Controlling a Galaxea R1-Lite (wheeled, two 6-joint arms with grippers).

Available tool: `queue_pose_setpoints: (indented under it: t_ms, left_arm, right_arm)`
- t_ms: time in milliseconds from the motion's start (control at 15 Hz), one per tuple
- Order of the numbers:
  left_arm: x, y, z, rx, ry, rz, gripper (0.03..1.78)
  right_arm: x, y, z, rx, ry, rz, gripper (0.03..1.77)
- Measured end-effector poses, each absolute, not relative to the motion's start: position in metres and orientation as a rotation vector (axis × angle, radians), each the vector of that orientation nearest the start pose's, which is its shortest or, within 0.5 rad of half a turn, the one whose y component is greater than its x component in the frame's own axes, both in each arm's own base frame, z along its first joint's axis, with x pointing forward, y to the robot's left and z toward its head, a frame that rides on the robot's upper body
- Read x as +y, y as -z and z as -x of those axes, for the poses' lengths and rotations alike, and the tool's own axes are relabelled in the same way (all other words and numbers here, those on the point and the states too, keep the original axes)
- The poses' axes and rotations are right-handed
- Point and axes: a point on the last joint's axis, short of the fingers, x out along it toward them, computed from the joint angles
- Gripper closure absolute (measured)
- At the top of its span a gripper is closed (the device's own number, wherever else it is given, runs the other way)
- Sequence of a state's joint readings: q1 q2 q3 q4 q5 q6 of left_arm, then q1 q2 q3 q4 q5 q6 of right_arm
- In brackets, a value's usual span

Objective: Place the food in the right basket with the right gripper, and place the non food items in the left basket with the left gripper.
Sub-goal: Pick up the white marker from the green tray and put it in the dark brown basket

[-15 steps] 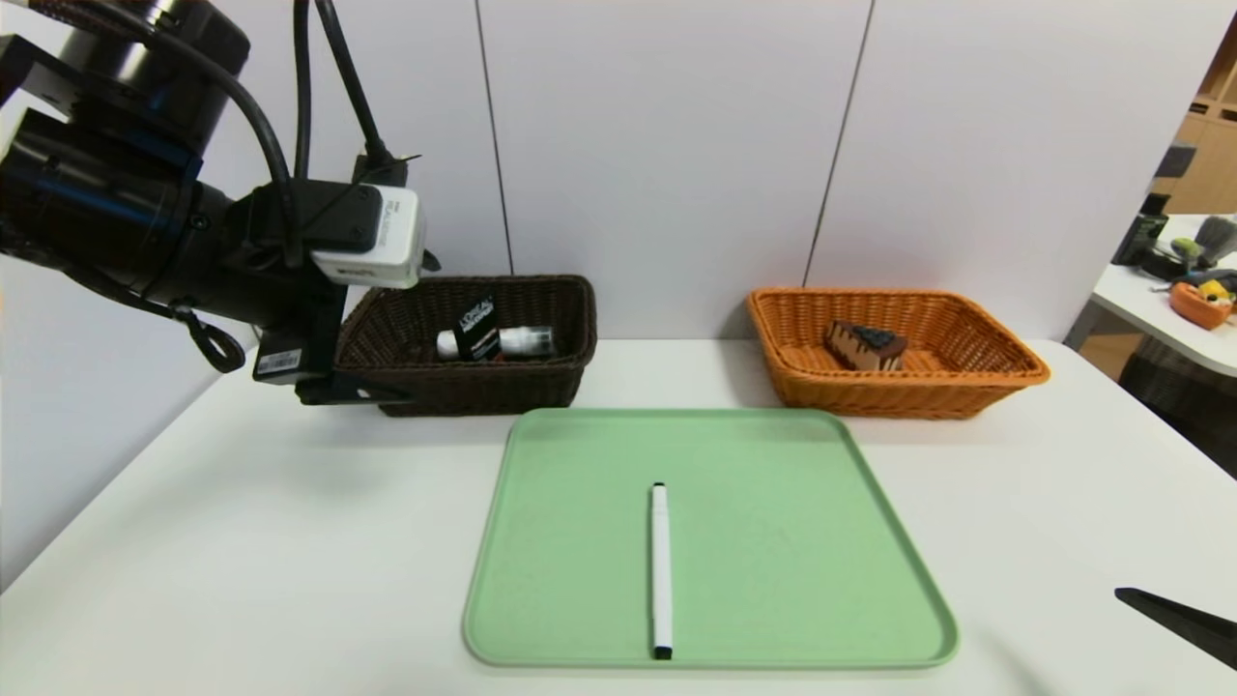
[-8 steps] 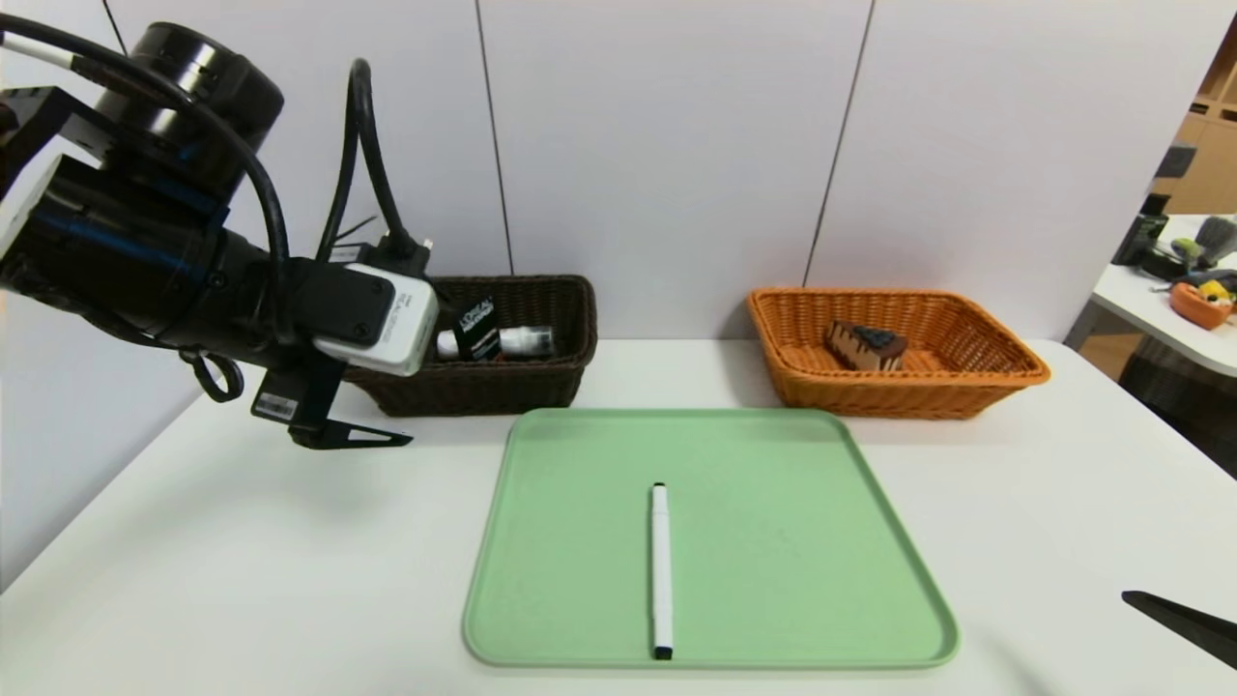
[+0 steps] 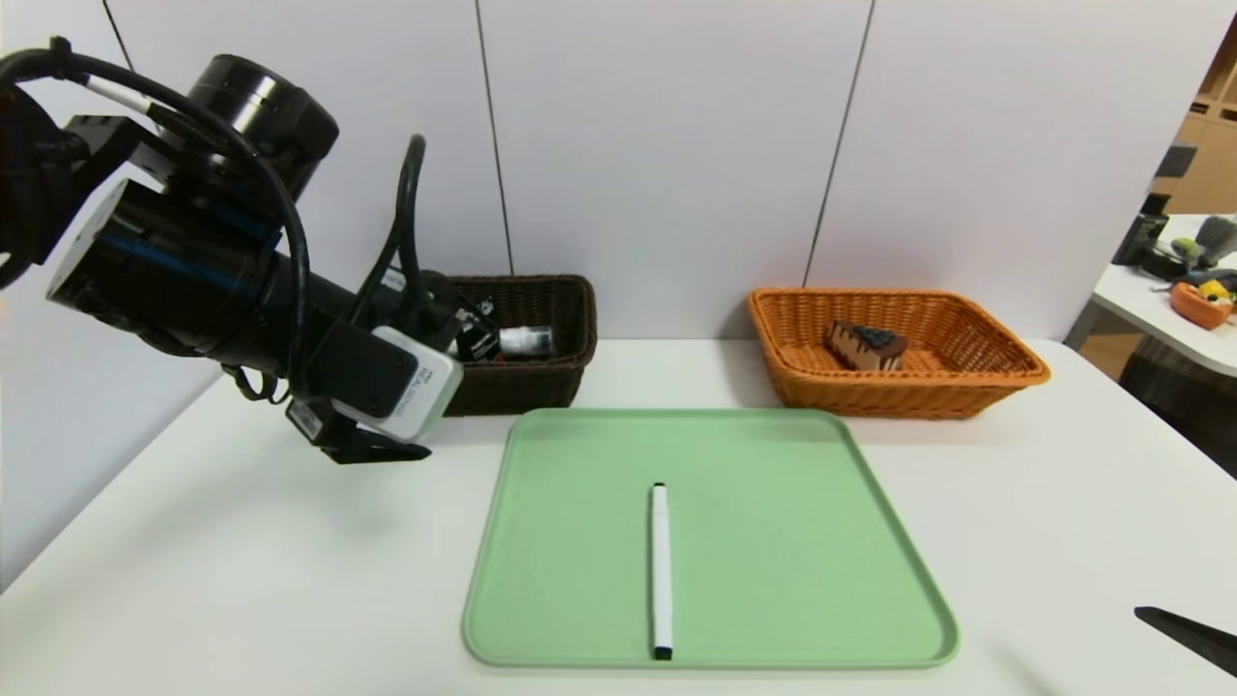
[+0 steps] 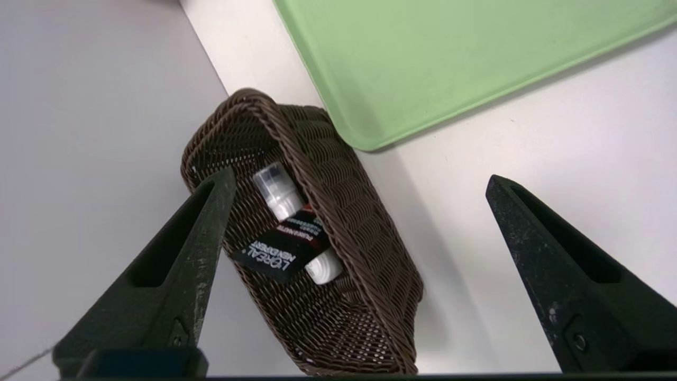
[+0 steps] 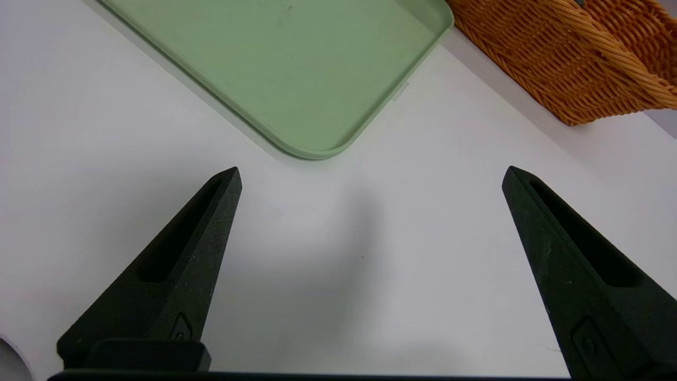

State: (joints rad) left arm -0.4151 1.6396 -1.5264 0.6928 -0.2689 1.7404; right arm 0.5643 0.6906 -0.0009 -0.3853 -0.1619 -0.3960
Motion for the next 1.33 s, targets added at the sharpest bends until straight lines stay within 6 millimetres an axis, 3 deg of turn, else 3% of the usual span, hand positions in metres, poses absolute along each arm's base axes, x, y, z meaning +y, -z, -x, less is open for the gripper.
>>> queue_pose_setpoints:
  t_ms: [200, 400, 867, 1333]
  left_arm:
    - [-0.123, -0.281, -0.247, 0.006, 1.196, -1.628, 0.12]
    - [-0.125, -0.288, -0.249, 0.063, 1.151, -1.502, 0.12]
    - [-0.157, -0.302, -0.241, 0.39, 0.938, -0.906, 0.12]
    - [-0.194, -0.3, -0.22, 0.662, 0.553, -0.32, 0.12]
  right_arm:
    - [0.022, -0.108, -0.042, 0.193, -0.452, 0.494, 0.1]
    - [0.022, -0.108, -0.041, 0.185, -0.451, 0.496, 0.1]
    - [0.021, -0.108, -0.04, 0.189, -0.448, 0.493, 0.1]
    - [0.02, -0.106, -0.039, 0.196, -0.449, 0.492, 0.1]
